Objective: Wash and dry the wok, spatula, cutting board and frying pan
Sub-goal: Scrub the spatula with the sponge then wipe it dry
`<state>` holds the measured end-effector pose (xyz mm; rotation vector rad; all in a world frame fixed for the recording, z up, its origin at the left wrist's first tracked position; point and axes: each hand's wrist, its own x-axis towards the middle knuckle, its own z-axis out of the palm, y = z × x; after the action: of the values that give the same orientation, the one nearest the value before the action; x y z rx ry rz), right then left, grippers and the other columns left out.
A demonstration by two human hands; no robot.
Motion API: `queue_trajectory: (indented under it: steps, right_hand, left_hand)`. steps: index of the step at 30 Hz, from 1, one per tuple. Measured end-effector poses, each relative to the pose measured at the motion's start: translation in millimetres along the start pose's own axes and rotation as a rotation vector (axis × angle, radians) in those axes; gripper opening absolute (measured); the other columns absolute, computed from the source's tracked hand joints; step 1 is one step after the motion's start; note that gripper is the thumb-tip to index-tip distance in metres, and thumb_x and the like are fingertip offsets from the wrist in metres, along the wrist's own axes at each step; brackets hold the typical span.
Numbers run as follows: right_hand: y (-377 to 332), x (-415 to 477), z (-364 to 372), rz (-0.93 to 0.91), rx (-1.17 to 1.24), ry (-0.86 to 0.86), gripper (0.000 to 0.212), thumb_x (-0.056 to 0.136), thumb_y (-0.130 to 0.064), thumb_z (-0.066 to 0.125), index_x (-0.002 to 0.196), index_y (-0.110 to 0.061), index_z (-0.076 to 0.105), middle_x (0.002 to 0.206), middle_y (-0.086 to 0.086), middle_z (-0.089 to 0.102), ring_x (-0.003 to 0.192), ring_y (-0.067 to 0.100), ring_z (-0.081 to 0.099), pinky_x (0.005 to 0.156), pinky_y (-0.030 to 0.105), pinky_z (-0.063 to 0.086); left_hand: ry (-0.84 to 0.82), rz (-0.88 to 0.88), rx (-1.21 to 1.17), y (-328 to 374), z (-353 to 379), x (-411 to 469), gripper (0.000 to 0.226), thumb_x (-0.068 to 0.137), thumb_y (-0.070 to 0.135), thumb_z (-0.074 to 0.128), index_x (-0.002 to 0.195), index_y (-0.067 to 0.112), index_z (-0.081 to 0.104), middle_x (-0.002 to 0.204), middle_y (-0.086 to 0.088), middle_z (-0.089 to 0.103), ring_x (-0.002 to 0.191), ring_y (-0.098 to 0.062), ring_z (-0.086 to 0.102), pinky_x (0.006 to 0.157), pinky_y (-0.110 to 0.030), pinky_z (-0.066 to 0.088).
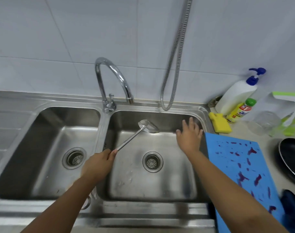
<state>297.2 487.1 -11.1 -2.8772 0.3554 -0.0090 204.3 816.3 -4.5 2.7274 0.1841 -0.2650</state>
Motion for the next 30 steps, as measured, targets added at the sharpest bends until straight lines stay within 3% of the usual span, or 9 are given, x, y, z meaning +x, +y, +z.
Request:
queue_trajectory:
  steps: [2, 8, 11, 14, 18, 24, 27, 30]
  right_hand:
    - [-37, -17, 10, -0.093, 0.044, -0.026, 0.054, 0.098, -0.035, 0.046, 0.149, -0.021, 0.037, 0.162, 0.006, 0.018, 0.144, 0.031, 0.022, 0.118, 0.051, 0.011]
    - [-150, -32, 18, -0.320, 0.250, -0.031, 0.048, 0.099, -0.028, 0.045, 0.146, -0.019, 0.044, 0.158, 0.004, 0.028, 0.141, 0.028, 0.029, 0.117, 0.042, 0.018]
    - [-196, -27, 17, -0.416, 0.266, -0.083, 0.052, 0.099, -0.028, 0.044, 0.149, -0.018, 0.037, 0.159, 0.002, 0.027, 0.141, 0.027, 0.029, 0.116, 0.042, 0.020]
    - [-230, -16, 15, -0.430, 0.330, -0.109, 0.065, 0.097, -0.030, 0.046, 0.155, -0.017, 0.020, 0.161, 0.001, 0.023, 0.144, 0.027, 0.024, 0.119, 0.044, 0.018]
    - [-256, -1, 10, -0.417, 0.394, -0.114, 0.076, 0.094, -0.030, 0.053, 0.156, -0.017, 0.010, 0.161, 0.001, 0.022, 0.142, 0.029, 0.025, 0.117, 0.046, 0.022]
    - [-267, -6, 5, -0.353, 0.513, -0.081, 0.061, 0.089, -0.025, 0.060, 0.145, -0.020, 0.036, 0.130, 0.006, 0.056, 0.122, 0.029, 0.046, 0.104, 0.045, 0.037]
    - [-264, -15, 12, -0.403, 0.465, -0.052, 0.057, 0.086, -0.025, 0.058, 0.141, -0.023, 0.040, 0.120, 0.000, 0.059, 0.116, 0.024, 0.048, 0.103, 0.043, 0.036]
    - [-260, -22, 15, -0.422, 0.446, -0.099, 0.061, 0.086, -0.024, 0.056, 0.144, -0.023, 0.037, 0.124, 0.003, 0.058, 0.122, 0.025, 0.045, 0.107, 0.044, 0.033]
  left_hand:
    - [-0.008, -0.015, -0.003, -16, -3, -5, 0.052, 0.095, 0.063, 0.022, 0.085, 0.024, 0.054, 0.083, -0.001, 0.065, 0.082, -0.027, 0.061, 0.067, -0.035, 0.043]
    - [-0.018, -0.110, -0.021, -56, -11, -25, 0.052, 0.094, 0.065, 0.024, 0.073, 0.023, 0.048, 0.073, 0.004, 0.059, 0.072, -0.021, 0.059, 0.063, -0.034, 0.046]
    - [-0.032, -0.143, -0.006, -71, -13, -33, 0.051, 0.095, 0.063, 0.026, 0.073, 0.023, 0.049, 0.074, 0.005, 0.059, 0.074, -0.020, 0.058, 0.066, -0.035, 0.047]
    - [-0.046, -0.158, 0.009, -80, -14, -38, 0.050, 0.096, 0.062, 0.027, 0.075, 0.021, 0.047, 0.078, 0.001, 0.061, 0.080, -0.023, 0.058, 0.069, -0.035, 0.045]
    - [-0.054, -0.158, 0.006, -89, -16, -39, 0.051, 0.096, 0.063, 0.024, 0.071, 0.023, 0.042, 0.073, 0.003, 0.055, 0.077, -0.023, 0.057, 0.071, -0.035, 0.047]
    - [-0.049, -0.144, -0.044, -93, -16, -34, 0.052, 0.095, 0.064, 0.025, 0.072, 0.022, 0.045, 0.071, 0.002, 0.057, 0.075, -0.023, 0.058, 0.069, -0.036, 0.047]
    - [-0.063, -0.136, -0.064, -91, -18, -28, 0.051, 0.095, 0.063, 0.025, 0.071, 0.023, 0.045, 0.071, 0.003, 0.057, 0.074, -0.021, 0.057, 0.066, -0.036, 0.043]
    - [-0.072, -0.129, -0.059, -86, -20, -24, 0.050, 0.095, 0.063, 0.025, 0.070, 0.024, 0.044, 0.072, 0.003, 0.057, 0.074, -0.020, 0.057, 0.063, -0.034, 0.039]
